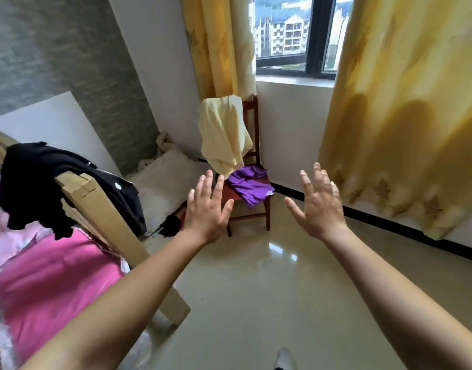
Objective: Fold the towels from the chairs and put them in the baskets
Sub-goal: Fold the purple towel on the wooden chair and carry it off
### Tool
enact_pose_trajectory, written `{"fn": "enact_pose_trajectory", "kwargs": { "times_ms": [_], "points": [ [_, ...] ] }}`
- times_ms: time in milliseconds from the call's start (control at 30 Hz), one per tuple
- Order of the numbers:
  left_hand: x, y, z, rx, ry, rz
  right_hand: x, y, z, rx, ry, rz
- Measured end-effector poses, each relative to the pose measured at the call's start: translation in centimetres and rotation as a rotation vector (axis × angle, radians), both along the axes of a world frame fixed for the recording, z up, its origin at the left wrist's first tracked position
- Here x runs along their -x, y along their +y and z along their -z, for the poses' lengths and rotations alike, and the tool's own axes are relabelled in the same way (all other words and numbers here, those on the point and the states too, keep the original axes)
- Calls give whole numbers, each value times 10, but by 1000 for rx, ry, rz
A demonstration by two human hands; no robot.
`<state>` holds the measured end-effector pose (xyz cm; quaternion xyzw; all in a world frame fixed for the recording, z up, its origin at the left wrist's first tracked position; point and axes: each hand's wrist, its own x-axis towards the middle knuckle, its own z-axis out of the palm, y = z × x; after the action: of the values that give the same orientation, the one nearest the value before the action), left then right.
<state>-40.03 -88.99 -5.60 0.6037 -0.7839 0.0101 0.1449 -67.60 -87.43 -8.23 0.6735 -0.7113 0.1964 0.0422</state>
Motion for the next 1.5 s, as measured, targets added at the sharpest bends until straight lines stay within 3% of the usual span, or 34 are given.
{"fn": "enact_pose_trajectory", "kwargs": {
  "times_ms": [267, 500, 833, 967, 1133, 1233, 1333, 1500],
  "points": [
    [50, -166, 6, -160, 16, -165, 47, -184, 0, -137, 56, -95],
    [66, -300, 62, -310, -57, -173, 68, -328, 45, -202, 105, -190],
    [85, -534, 135, -530, 22, -230, 102, -545, 104, -471, 277, -246],
    [99, -585, 148, -552, 7, -205, 106, -602, 114, -531, 206, -228],
    [119, -654, 235, -708, 54, -264, 108, -686, 206, -731, 68, -257],
    [128, -680, 301, -820, 200, -442, 101, -724, 272, -871, -22, -234],
    [136, -693, 375, -862, 508, -782, 95, -744, 343, -964, -135, -190],
    [147, -687, 495, -1018, 908, -1353, 87, -754, 443, -1085, -134, -205]
  ]
}}
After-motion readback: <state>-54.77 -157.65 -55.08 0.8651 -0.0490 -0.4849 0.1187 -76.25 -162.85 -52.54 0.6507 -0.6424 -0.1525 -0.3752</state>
